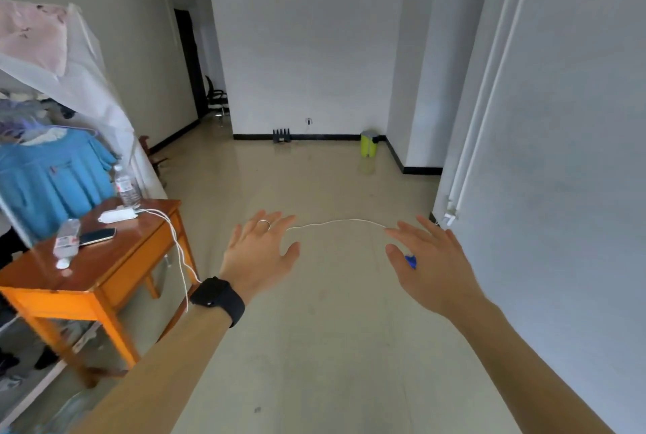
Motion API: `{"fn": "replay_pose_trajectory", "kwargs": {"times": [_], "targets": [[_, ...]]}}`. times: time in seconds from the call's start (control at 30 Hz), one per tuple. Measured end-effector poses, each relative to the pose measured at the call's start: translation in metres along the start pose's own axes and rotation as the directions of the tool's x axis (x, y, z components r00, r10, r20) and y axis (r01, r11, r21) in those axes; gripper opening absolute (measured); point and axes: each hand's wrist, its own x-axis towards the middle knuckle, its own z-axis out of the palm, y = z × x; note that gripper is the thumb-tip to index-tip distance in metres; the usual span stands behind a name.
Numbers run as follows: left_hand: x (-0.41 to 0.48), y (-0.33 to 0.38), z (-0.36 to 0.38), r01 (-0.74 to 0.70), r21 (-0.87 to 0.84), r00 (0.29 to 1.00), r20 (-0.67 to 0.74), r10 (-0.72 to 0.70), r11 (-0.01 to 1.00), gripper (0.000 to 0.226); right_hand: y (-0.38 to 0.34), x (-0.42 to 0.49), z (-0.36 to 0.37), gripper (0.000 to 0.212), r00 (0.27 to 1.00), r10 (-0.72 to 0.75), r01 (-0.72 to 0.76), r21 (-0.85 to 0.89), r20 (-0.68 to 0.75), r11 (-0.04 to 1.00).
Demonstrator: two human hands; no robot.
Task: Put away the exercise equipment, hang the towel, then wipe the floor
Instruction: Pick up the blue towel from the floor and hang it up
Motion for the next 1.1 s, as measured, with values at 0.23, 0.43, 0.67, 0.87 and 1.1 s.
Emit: {"fn": "replay_pose_trajectory", "kwargs": {"times": [0.23,0.43,0.67,0.87,1.1], "targets": [[0.167,-0.047,0.054,-0.086,-0.085,0.994,0.063,0.091,0.993,0.053,0.031,0.126,0.061,0.070,0.992,0.123,-0.123,-0.037,-0.004,0.992],[0.303,-0.058,0.116,-0.175,-0.056,0.973,0.141,0.181,0.983,0.054,0.078,0.224,0.106,0.077,0.966,0.258,-0.257,-0.028,0.006,0.966],[0.469,-0.053,0.208,-0.206,-0.053,0.955,0.206,0.212,0.977,0.054,0.171,0.363,0.176,0.055,0.942,0.329,-0.329,-0.019,0.061,0.944],[0.585,-0.048,0.283,-0.187,-0.056,0.936,0.292,0.196,0.981,0.055,0.239,0.464,0.224,0.047,0.913,0.387,-0.391,0.006,0.132,0.920],[0.717,-0.042,0.391,-0.216,-0.100,0.858,0.455,0.238,0.971,0.055,0.317,0.554,0.307,0.040,0.847,0.497,-0.505,-0.010,0.189,0.863]]}}
